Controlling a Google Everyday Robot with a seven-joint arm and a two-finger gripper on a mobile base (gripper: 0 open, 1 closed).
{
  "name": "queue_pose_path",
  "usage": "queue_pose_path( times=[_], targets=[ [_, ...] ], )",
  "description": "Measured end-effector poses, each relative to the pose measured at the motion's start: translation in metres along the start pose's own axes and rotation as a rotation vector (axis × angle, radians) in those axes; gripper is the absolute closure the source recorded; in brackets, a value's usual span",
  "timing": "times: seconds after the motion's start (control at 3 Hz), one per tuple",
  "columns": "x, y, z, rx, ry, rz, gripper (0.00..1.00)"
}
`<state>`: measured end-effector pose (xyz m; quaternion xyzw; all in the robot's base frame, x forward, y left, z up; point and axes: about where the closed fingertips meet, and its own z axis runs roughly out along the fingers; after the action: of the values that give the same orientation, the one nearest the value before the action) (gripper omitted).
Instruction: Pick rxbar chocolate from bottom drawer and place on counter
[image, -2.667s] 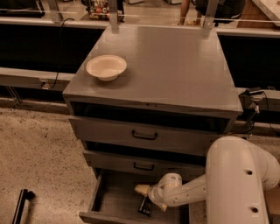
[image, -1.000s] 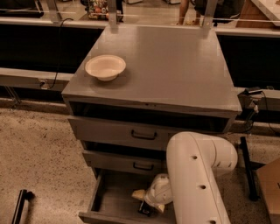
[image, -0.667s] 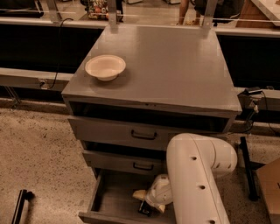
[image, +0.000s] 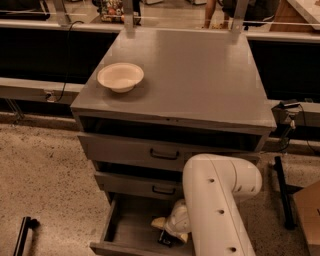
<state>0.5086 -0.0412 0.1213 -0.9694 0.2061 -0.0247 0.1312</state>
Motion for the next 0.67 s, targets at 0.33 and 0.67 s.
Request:
queue_pose_path(
  times=[0.33, 0.67],
  targets=[
    [0.0033, 0.0061, 0.0090, -0.020, 0.000, 0.018, 0.00],
    [0.0051, 0.0091, 0.0157, -0.032, -0.001, 0.026, 0.00]
  ],
)
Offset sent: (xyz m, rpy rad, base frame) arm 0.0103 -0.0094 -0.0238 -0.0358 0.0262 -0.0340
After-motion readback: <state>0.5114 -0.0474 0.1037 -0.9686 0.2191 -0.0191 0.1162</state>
